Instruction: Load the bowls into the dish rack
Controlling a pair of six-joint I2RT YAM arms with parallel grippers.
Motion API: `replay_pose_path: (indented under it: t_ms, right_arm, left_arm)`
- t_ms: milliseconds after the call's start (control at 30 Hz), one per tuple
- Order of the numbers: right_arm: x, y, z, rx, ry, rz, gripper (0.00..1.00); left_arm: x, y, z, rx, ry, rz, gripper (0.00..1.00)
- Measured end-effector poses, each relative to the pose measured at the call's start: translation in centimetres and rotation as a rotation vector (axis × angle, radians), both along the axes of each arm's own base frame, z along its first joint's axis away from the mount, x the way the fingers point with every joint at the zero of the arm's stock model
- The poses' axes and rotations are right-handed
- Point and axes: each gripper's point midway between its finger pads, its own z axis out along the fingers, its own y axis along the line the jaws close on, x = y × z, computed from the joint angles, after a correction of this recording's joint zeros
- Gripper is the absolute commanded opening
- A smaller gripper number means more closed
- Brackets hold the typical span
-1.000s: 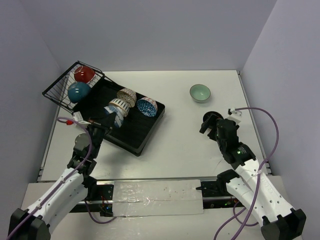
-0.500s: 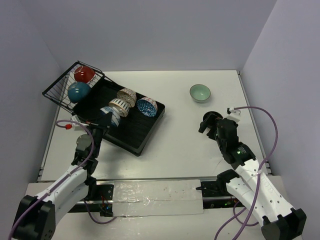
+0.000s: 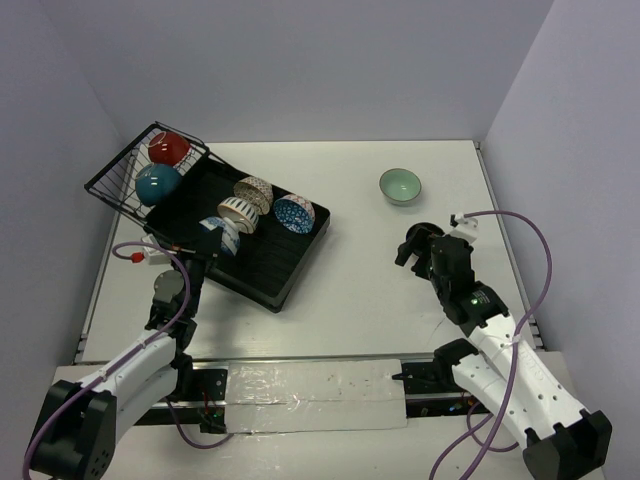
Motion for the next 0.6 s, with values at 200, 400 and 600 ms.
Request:
replay_pose_path:
  t_ms: [200,400,600]
  right_arm:
    - [0.1,0.1,-0.6,-0.011,0.023,0.002,1.00]
    - [0.2,0.4,-1.2,-0.026,0.049,0.015,1.00]
    - [0.5,0.5,-0.8,-0.034,0.051,0.019,1.00]
  left_arm:
    - [0.2,-0.1,-0.8,0.002,0.027,0.001,0.00]
    - [0.5,-0.1,-2.1,0.003,0.068,0.001,0.00]
    - [0.7,0.0,-2.2,-0.011,0.068,0.009,0.00]
